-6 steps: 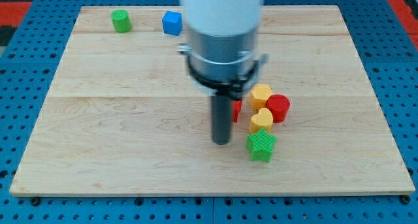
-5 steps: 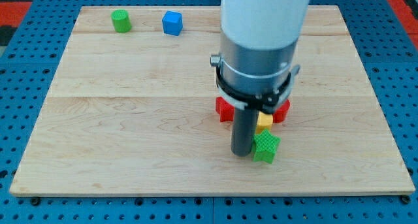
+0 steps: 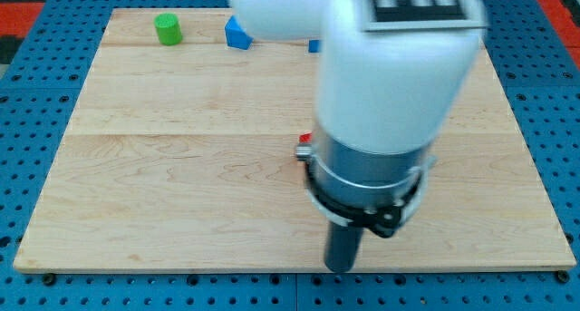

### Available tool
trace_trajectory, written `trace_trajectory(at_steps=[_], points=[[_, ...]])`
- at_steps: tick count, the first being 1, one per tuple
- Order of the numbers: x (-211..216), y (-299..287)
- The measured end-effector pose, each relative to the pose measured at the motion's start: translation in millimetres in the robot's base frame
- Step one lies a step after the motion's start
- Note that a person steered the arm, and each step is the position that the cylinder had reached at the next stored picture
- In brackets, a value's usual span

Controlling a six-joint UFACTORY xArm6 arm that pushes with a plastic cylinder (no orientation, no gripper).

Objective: Move green star parallel to red circle

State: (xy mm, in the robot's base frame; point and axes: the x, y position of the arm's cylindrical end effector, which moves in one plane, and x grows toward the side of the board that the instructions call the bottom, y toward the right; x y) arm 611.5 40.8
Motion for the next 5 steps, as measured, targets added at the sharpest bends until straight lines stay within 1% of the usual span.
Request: trace_trajectory(at_steps=[1, 2, 3, 4, 5], points=[[-32.4, 6.6], [-60.9, 50.9], [-58.4, 142.9], [-22.2, 143.8], [-35.7, 176.1]])
